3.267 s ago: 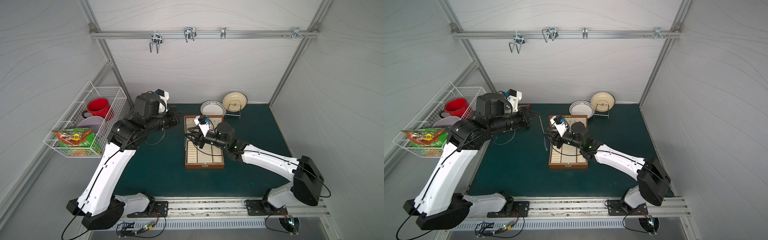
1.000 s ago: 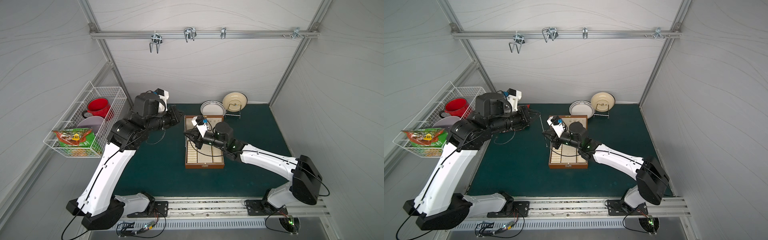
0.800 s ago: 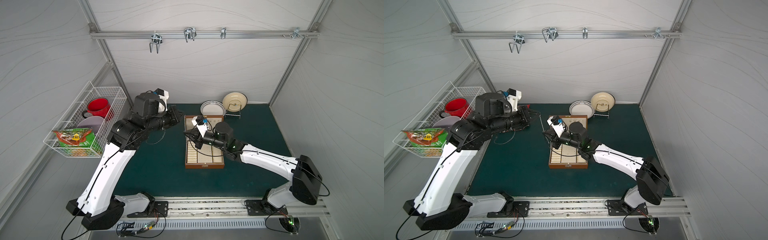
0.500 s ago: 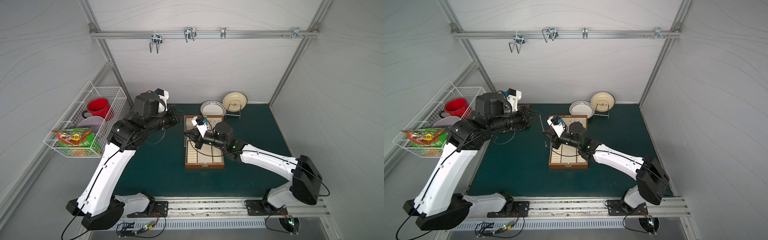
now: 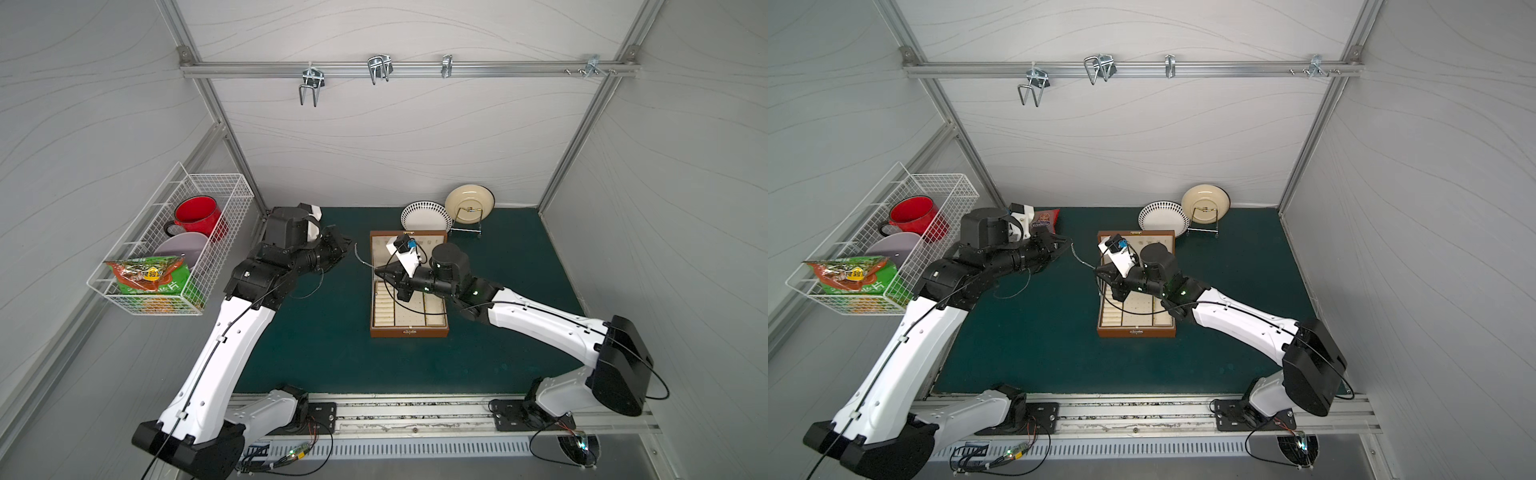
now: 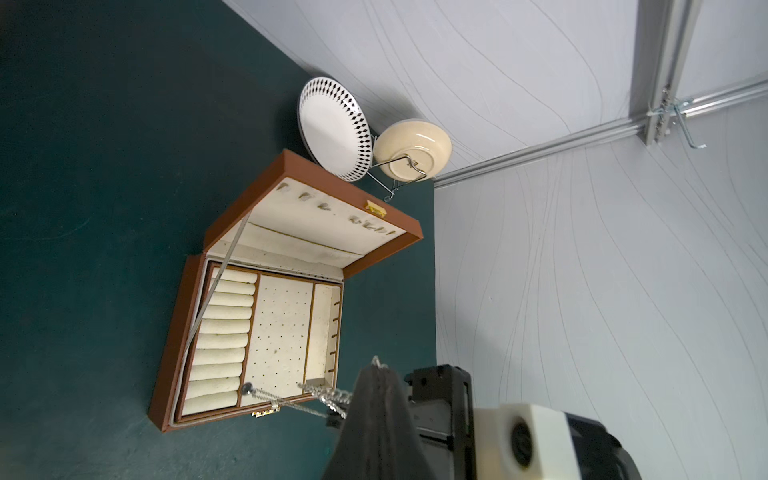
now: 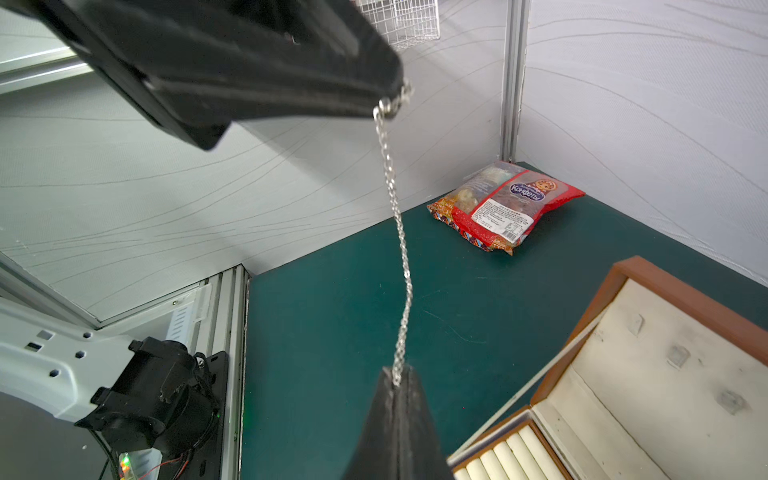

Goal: Put jewelry chain into jewelry box
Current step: Pick up the necklace from the center of the board.

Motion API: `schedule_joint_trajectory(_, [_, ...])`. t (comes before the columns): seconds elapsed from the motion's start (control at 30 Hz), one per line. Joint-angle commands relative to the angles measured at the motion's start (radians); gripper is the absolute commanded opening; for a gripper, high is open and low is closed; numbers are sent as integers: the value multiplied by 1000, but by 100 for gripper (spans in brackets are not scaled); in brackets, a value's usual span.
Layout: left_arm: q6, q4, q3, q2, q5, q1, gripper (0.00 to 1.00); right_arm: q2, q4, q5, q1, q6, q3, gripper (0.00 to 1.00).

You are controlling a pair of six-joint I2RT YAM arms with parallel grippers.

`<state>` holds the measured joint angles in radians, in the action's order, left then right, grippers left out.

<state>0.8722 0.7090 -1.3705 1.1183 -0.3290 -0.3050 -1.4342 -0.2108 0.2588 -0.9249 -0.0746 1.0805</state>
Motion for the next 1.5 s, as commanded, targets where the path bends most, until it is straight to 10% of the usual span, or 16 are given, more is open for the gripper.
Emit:
schedule_joint_trajectory(0.0, [57, -163, 58, -20, -64, 14, 0, 43, 144, 1, 34, 2, -10, 0])
schedule_joint_trajectory(1.13, [124, -638, 448, 141, -108, -6, 0, -54, 492, -35, 198, 127, 144, 0])
schedule_joint_trajectory(1.47, [115, -601, 394, 212, -104, -36, 33, 10, 513, -82, 200, 127, 120, 0])
